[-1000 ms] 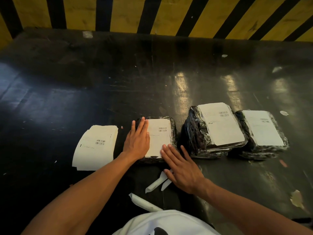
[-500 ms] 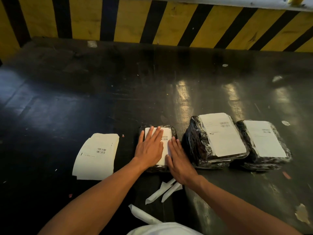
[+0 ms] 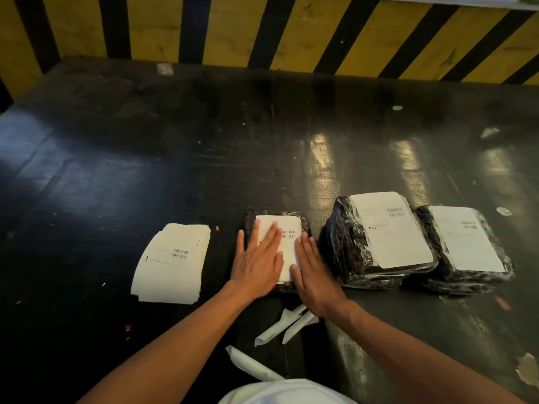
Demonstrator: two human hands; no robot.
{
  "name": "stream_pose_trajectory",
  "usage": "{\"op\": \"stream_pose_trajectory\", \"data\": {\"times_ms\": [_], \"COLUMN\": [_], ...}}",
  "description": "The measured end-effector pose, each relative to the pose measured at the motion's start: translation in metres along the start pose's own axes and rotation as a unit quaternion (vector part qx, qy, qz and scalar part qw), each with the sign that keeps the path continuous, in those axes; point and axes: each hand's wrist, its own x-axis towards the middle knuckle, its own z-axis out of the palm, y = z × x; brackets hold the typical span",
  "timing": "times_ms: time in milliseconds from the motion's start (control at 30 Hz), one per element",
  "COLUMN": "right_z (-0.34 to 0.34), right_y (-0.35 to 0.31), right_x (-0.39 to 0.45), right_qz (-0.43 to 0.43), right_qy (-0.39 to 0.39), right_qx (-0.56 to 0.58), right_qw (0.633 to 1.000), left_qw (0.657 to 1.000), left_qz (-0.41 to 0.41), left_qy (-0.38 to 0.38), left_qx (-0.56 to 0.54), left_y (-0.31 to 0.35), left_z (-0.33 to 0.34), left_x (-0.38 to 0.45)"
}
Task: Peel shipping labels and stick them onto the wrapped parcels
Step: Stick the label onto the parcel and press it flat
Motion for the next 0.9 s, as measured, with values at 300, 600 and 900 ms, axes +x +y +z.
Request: {"op": "stream_pose_trajectory", "data": {"times_ms": [300, 600, 900], "right_z": [-0.002, 0.001, -0.001], "right_y": [0.001, 0.003, 0.003], "right_x": [0.000, 0.000, 0.000], "right_qz": [0.001, -0.006, -0.005], "right_qy": [-0.006, 0.001, -0.006], "right_qx": [-0.006, 0.011, 0.015], "right_qw": [1.000, 1.000, 1.000], "left_qw": [0.998, 1.000, 0.998], "left_qz": [-0.069, 0.017, -0.057], "left_qy": [0.000, -0.018, -0.003], "left_qx": [0.004, -0.012, 0.003], "left_y": [-0.013, 0.012, -0.015], "left_z": [-0.001, 0.002, 0.010], "left_x": [-0.020, -0.033, -0.052]}}
